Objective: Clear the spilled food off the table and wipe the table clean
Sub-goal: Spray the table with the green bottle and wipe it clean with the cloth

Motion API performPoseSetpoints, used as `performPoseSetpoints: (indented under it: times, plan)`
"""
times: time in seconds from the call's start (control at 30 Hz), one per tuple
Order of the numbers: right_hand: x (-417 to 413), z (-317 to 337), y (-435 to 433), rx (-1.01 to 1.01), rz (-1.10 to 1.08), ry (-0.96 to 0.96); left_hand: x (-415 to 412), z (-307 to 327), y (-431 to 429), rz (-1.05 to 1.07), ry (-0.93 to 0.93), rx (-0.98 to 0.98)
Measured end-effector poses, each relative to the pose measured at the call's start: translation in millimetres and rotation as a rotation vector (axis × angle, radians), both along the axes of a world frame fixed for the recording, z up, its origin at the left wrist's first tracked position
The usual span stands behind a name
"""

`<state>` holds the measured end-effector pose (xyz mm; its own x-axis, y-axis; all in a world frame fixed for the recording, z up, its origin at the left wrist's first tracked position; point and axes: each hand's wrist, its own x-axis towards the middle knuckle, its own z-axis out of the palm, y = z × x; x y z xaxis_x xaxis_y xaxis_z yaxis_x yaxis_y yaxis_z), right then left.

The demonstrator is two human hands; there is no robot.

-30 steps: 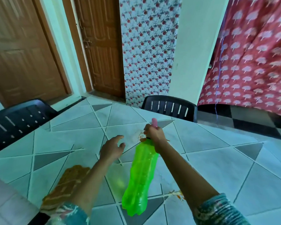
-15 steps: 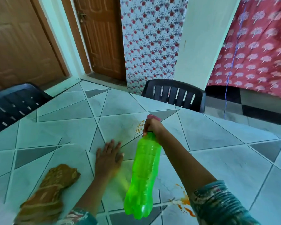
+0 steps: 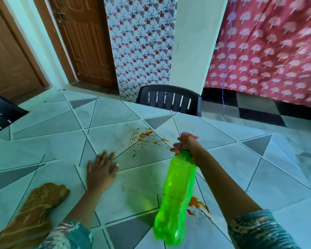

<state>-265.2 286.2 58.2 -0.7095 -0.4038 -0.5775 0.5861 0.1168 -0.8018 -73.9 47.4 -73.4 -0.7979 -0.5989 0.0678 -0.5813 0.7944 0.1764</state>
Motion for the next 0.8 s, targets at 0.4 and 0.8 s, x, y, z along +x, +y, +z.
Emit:
performPoseSetpoints:
  times: [0.4, 0.8]
  plan:
    - [21.6, 11.7, 101.6, -0.018, -0.262, 0.012, -22.0, 10.1, 72.4, 0.002, 0.007, 0.073]
    - [32.9, 16.9, 211.7, -0.025, -0.549, 0.047, -24.7, -2.4, 77.3, 0.038, 0.019, 0.026]
